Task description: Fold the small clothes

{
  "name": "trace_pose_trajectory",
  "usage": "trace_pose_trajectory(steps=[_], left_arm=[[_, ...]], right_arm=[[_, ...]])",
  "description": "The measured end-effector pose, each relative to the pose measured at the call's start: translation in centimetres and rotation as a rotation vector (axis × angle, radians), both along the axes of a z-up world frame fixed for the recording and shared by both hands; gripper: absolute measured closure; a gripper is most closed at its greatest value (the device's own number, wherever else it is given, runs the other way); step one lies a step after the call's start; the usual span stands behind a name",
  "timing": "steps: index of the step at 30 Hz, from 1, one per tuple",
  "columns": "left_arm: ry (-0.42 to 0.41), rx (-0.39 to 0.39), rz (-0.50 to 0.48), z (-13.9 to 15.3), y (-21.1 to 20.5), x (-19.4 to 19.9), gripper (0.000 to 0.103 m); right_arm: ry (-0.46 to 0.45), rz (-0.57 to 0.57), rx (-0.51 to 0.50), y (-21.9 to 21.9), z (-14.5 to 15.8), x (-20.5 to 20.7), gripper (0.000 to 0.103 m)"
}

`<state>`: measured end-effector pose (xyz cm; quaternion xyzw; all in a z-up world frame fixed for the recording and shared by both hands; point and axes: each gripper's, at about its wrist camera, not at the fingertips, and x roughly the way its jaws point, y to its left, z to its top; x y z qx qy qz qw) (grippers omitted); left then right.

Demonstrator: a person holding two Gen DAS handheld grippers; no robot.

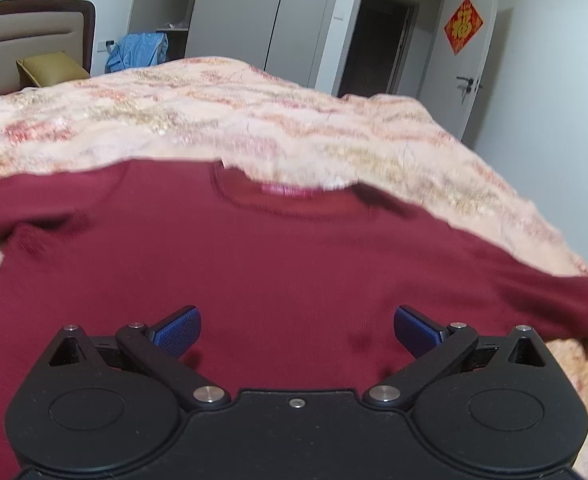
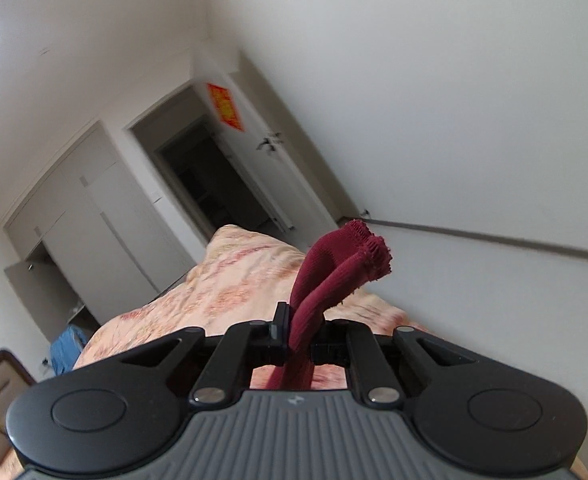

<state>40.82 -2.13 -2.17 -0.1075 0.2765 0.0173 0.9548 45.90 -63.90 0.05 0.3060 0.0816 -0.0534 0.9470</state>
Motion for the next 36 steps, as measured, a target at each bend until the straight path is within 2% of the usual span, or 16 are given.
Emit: trace_pose_trajectory(steps=[4, 10, 15, 21, 26, 29, 30, 32, 33, 34, 35, 36], left_arm=[[-0.006, 0.040, 0.050, 2.4, 1.7, -0.8, 0.001], [-0.043, 0.002, 0.154, 4.7, 7.5, -2.7, 0.001], [-0.070, -0.004, 0.278, 5.5, 12.6, -4.9, 0.001], [-0.060, 0.007, 0.394, 5.2, 17.6, -7.2, 0.001], [-0.044, 0.009, 0.436, 4.3, 19.6, -8.6, 0.001], [-0.037, -0.019, 0.444, 3.7, 20.3, -8.8, 0.001], [-0.034, -0.025, 0.444, 3.3, 20.4, -9.0, 0.001], [-0.034, -0.040, 0.441, 3.0, 20.3, -8.8, 0.001], [-0.036, -0.046, 0.438, 2.8, 20.2, -8.7, 0.001], [-0.038, -0.054, 0.432, 2.6, 20.0, -8.6, 0.001], [-0.044, -0.067, 0.421, 2.6, 19.8, -8.4, 0.001], [-0.051, -0.081, 0.407, 2.4, 19.5, -8.1, 0.001]], right_arm=[[-0.052, 0.088, -0.087, 5.3, 4.3, 0.4, 0.092], [-0.115, 0.273, -0.202, 16.6, 9.7, 1.9, 0.092], [-0.144, 0.455, -0.283, 28.0, 11.1, 3.2, 0.092], [-0.085, 0.657, -0.309, 41.2, 8.4, 2.6, 0.091], [0.005, 0.760, -0.490, 49.3, 4.1, 0.7, 0.091], [0.067, 0.818, -0.551, 52.3, 0.8, -1.6, 0.091], [0.086, 0.835, -0.560, 53.0, -0.2, -2.0, 0.088], [0.126, 0.864, -0.572, 53.5, -1.2, -2.4, 0.068], [0.135, 0.880, -0.570, 53.7, -1.5, -2.9, 0.050], [0.139, 0.896, -0.560, 53.1, -2.2, -2.5, 0.039], [0.140, 0.912, -0.548, 52.6, -2.2, -3.0, 0.035], [0.143, 0.924, -0.539, 51.8, -2.1, -3.3, 0.027]])
